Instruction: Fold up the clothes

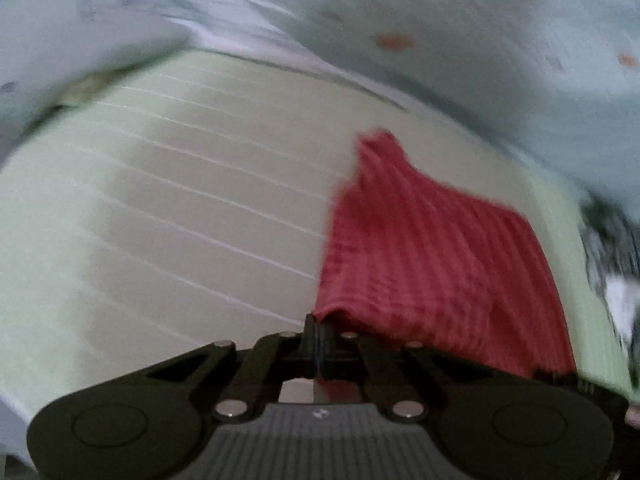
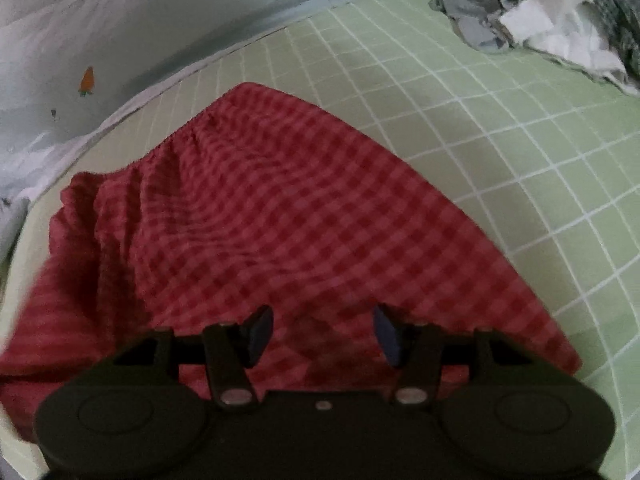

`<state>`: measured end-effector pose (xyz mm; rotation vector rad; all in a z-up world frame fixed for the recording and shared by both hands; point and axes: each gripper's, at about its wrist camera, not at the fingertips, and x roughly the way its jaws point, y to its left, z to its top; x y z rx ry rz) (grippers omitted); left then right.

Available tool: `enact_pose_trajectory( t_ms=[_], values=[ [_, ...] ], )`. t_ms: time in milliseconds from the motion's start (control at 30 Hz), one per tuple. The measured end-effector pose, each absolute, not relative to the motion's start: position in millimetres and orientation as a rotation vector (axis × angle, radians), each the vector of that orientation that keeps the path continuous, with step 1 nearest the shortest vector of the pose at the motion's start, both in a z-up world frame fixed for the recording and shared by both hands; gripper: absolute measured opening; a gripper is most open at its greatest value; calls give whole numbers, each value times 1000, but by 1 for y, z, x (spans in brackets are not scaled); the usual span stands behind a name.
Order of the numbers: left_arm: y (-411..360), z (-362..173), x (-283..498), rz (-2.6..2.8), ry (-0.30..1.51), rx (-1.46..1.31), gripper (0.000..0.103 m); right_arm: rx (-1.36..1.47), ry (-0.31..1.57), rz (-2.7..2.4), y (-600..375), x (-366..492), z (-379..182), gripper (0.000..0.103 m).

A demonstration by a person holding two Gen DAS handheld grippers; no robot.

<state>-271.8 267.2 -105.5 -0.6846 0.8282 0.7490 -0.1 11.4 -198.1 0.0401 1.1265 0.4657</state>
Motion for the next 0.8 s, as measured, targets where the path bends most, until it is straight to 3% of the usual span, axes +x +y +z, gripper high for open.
enact_pose_trajectory(
  t_ms=[200,267,433,500,667,800],
  values=[
    [296,-103,-332,1023,828,-703,2,-2,1108,451,15,-16,-197,61],
    [303,-111,-345,1038,830,-762,10,-20,1105,445,16,-20,-197,65],
    [299,-122,-328,916,854,-742,45,-38,1099,411,18,-31,-196,77],
    [294,-126,-314,851,885,-690,53,-43,1094,392,17,-33,-194,80],
    [271,-146,-286,693,1035,-483,50,-59,1074,357,11,-34,-187,82],
    [255,-158,-284,627,1085,-394,30,-72,1077,333,4,-40,-188,83]
  ],
)
